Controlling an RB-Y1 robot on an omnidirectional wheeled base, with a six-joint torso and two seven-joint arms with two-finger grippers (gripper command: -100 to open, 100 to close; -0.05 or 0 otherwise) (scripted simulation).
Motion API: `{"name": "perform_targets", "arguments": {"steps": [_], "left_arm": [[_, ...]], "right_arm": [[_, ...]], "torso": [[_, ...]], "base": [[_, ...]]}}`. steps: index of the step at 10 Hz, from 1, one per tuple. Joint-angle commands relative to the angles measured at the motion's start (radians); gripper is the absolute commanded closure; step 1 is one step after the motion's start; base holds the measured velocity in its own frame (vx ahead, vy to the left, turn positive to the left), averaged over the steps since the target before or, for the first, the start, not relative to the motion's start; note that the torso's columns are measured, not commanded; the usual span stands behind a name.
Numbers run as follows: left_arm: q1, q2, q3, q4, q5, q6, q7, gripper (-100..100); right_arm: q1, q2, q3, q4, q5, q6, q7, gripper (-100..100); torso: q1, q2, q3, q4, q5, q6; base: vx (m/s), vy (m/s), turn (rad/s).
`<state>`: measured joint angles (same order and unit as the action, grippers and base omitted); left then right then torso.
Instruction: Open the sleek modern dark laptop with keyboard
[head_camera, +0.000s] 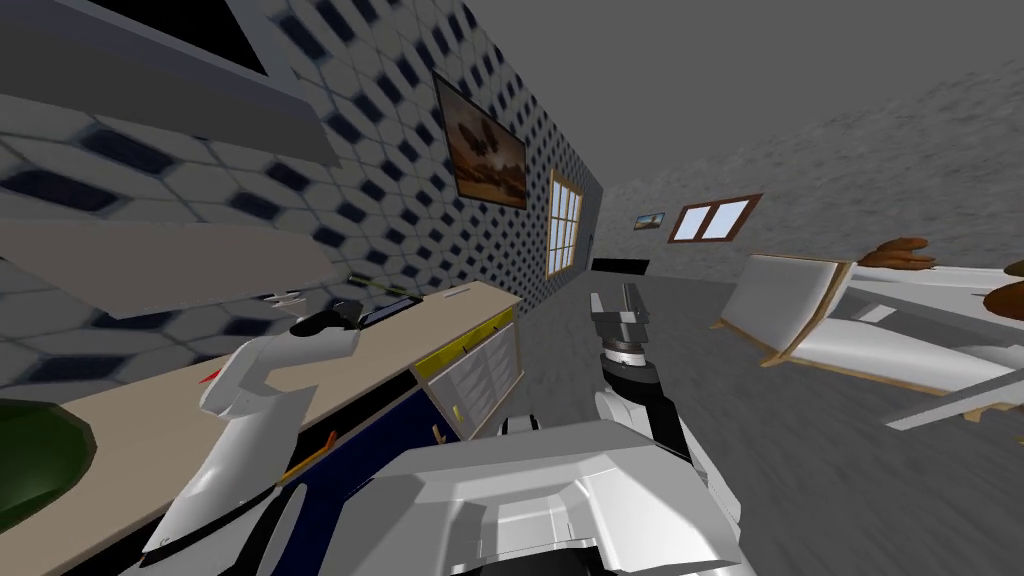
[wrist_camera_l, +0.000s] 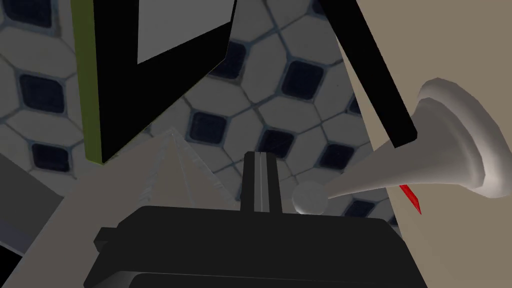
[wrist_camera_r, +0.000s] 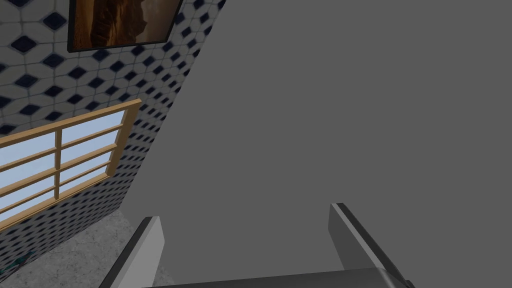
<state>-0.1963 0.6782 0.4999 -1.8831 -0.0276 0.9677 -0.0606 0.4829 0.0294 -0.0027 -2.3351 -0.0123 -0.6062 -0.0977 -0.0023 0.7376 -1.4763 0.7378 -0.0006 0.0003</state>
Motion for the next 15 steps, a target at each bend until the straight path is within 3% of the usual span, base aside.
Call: {"name": "perform_targets", "arguments": {"steps": [1, 3, 4, 5, 6, 14, 15], "left_arm": [[-0.085, -0.048, -0.038, -0.059, -0.031, 0.067, -0.055, 100], [-0.152, -0.082, -0.038, -0.109, -0.031, 0.117, -0.107, 100], [-0.189, -0.082, -0.038, -0.118, -0.031, 0.117, -0.107, 100], [-0.167, -0.079, -0.039, -0.105, -0.032, 0.111, -0.101, 100], [-0.182, -0.064, -0.029, -0.137, -0.021, 0.161, -0.110, -100], [-0.235, -0.002, 0.005, -0.254, 0.022, 0.360, -0.138, -100], [-0.233, -0.008, -0.001, -0.247, 0.015, 0.344, -0.134, -100]], "right_arm": [[0.000, 0.000, 0.000, 0.000, 0.000, 0.000, 0.000, 0], [0.000, 0.000, 0.000, 0.000, 0.000, 0.000, 0.000, 0], [0.000, 0.000, 0.000, 0.000, 0.000, 0.000, 0.000, 0], [0.000, 0.000, 0.000, 0.000, 0.000, 0.000, 0.000, 0], [0.000, 0.000, 0.000, 0.000, 0.000, 0.000, 0.000, 0], [0.000, 0.000, 0.000, 0.000, 0.000, 0.000, 0.000, 0], [0.000, 0.000, 0.000, 0.000, 0.000, 0.000, 0.000, 0]], "torso": [[-0.001, 0.001, 0.000, 0.000, -0.001, 0.000], [0.005, 0.000, 0.000, 0.000, 0.002, 0.000], [0.002, 0.000, 0.000, 0.000, 0.001, 0.001], [0.000, 0.001, 0.001, 0.000, 0.000, 0.000], [0.001, 0.001, 0.001, 0.000, 0.000, -0.001], [0.002, 0.001, 0.001, 0.000, 0.001, 0.000], [0.002, 0.002, 0.001, 0.001, 0.000, 0.000]], "base": [[0.020, 0.059, 0.373], [0.018, 0.062, 0.096], [0.003, 0.023, -0.040], [0.002, 0.008, -0.005], [0.009, 0.017, -0.049], [0.021, 0.024, -0.027], [0.000, 0.000, 0.000]]}}
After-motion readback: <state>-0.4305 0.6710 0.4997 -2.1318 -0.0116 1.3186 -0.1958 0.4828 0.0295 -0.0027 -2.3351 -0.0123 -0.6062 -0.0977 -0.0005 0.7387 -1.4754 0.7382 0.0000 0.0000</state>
